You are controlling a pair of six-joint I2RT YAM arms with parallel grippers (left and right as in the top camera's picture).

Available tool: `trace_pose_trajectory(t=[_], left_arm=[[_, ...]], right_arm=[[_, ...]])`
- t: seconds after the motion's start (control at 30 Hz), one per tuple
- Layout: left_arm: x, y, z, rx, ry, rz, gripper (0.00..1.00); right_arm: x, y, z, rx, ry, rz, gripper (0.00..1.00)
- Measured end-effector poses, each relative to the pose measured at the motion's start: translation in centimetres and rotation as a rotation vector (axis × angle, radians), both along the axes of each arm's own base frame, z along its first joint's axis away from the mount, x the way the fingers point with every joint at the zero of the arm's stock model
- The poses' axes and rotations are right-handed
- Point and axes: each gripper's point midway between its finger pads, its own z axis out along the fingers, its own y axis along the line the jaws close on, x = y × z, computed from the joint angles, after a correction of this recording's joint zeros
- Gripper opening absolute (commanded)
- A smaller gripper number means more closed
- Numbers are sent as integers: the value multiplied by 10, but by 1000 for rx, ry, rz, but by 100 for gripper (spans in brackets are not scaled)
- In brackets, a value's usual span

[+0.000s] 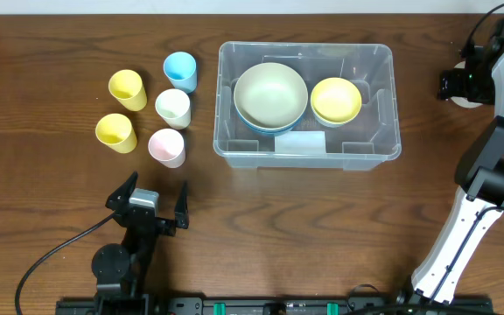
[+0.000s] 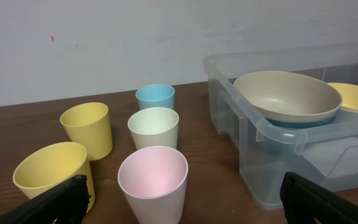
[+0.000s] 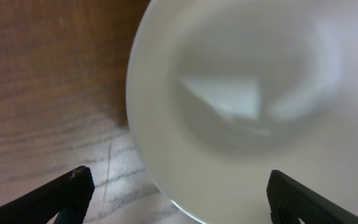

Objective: Pack container
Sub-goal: 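Open the right gripper and move it to the white bowl, then grasp the white bowl rim with the right gripper and lift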

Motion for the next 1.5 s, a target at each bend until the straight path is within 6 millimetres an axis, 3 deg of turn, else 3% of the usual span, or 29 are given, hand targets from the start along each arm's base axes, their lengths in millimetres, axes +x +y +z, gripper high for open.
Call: trace_pose_trajectory(t=[0.33,0.43,0.5,0.7,1.07,1.27,1.4,1.5], left_arm=[[0,0,0,0,0,0,98],[0,0,0,0,0,0,98],[0,0,0,0,0,0,98],[0,0,0,0,0,0,98],[0,0,0,0,0,0,98],[0,0,0,0,0,0,98],[0,0,0,0,0,0,98],[0,0,0,0,0,0,98]], right_arm=[[-18,7,-3,29,73,0,83],[-22,9,-4,36,90,-3,62],[-24,9,-4,40,99,-12,54],[-29,11,-5,52,116,-52,52],[-38,15,-5,70,152,-89,19],[-41,16,-5,77,163,-89,16],[-39,19,-5,98,154,-103,3],[-38,18,-4,94,147,-151,1]])
